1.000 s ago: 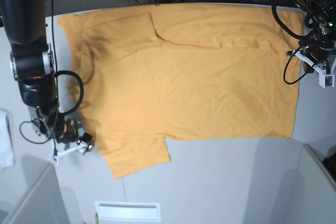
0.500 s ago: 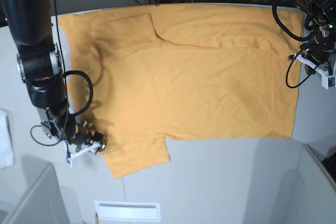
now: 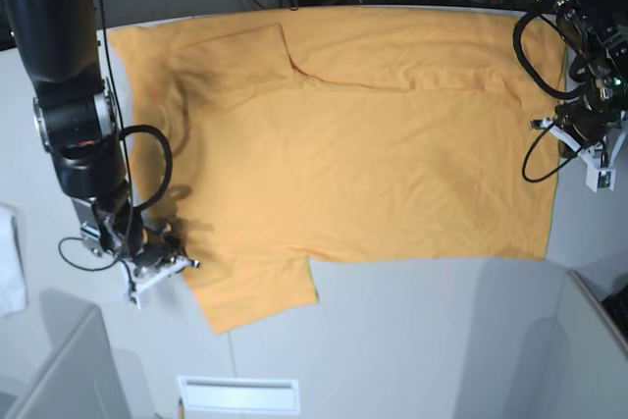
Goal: Fold the T-shirt properly
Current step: 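Move the right gripper down to the hem corner and grasp, then move the left gripper to the other hem corner and grasp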
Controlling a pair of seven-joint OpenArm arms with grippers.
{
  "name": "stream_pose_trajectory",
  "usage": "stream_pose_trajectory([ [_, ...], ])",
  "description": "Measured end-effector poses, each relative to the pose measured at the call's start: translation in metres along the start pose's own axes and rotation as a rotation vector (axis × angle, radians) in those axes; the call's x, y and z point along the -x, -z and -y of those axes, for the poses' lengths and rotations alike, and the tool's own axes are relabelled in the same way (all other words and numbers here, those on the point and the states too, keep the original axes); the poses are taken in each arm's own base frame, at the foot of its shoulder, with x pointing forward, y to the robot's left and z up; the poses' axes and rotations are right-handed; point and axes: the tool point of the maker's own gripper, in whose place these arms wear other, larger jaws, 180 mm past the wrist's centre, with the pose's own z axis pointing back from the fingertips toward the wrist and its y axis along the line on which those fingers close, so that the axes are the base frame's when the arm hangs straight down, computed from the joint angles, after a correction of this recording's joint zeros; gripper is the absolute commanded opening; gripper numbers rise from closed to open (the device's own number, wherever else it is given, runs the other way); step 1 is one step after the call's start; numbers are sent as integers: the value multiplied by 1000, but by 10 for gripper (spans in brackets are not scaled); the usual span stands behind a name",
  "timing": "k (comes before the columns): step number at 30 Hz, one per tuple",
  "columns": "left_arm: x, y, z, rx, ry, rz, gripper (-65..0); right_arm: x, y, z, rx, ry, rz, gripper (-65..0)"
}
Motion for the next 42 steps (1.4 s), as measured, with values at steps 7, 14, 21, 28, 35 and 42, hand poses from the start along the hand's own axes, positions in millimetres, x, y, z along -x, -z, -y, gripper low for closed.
stream_pose_trajectory([
  [7, -18, 40, -36, -86, -74, -86, -323, 1, 1, -4, -6, -1, -8, -650],
  [14, -86, 71, -38, -93, -89, 13, -156, 1, 1, -3, -6, 0, -8, -650],
  [21, -94, 127, -12, -1, -55, -24, -156, 1, 0, -2, -4, 0, -9, -650],
  [28, -115, 145, 0, 54, -121, 55, -156, 0, -1, 1, -1, -1, -10, -650],
  [35, -109, 162, -8, 2, -226, 95, -156, 2, -1, 2, -1, -1, -10, -650],
  [42, -103, 169, 2, 21, -251, 97, -156, 3, -1, 2, -5, 4, -6, -650],
])
